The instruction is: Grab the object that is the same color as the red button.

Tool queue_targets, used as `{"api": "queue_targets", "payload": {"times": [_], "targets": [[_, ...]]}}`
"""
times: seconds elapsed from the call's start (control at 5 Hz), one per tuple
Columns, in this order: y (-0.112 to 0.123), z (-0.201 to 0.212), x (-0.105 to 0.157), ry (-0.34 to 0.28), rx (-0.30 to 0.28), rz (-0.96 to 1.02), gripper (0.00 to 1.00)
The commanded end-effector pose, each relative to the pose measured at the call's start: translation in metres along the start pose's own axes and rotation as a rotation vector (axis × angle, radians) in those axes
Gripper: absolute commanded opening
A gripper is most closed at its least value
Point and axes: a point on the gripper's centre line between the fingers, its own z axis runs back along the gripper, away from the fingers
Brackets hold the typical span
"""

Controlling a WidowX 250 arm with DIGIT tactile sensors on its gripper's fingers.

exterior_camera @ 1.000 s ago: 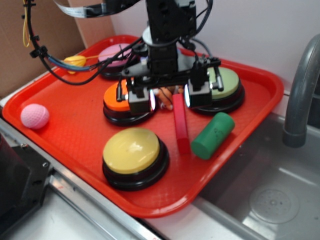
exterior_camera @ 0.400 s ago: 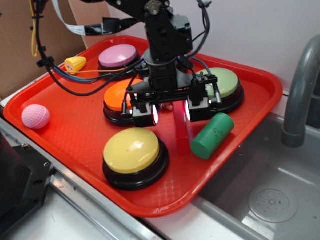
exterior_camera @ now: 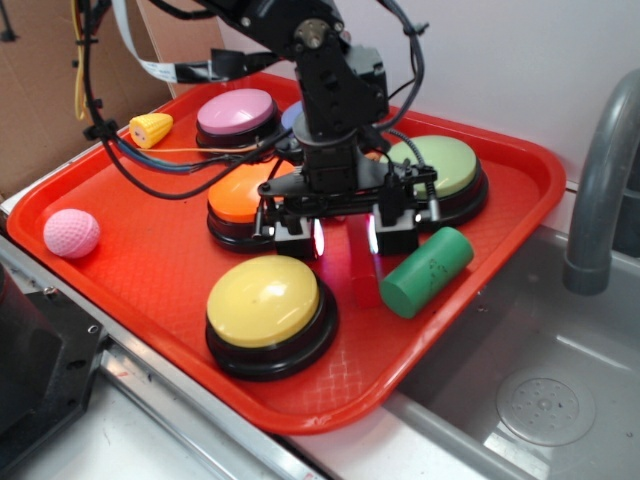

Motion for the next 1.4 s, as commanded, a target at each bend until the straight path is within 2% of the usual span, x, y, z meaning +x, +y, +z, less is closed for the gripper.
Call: {"api": "queue_targets", "payload": {"times": [0.0,0.2,0.4,0.6,0.8,1.0,1.2], "targets": [[-0.009,0.026,0.016,-0.027,-0.074,-0.111,0.0],[-0.013,0.046,0.023,-0.025,-0.112,-0.203,0.0],[-0.016,0.076,0.034,-0.006,-0.12,-0.322,0.0],[-0.003,0.109,0.045,0.019,-0.118,-0.421,0.0],[0.019,0.127,0.065,0.009,-0.114,-0.493,0.0],[0.043,0.137,0.086,0.006,-0.1,-0.643,0.0],[0.066,0.141,0.098,0.006,-0.091,-0.707,0.0]]}}
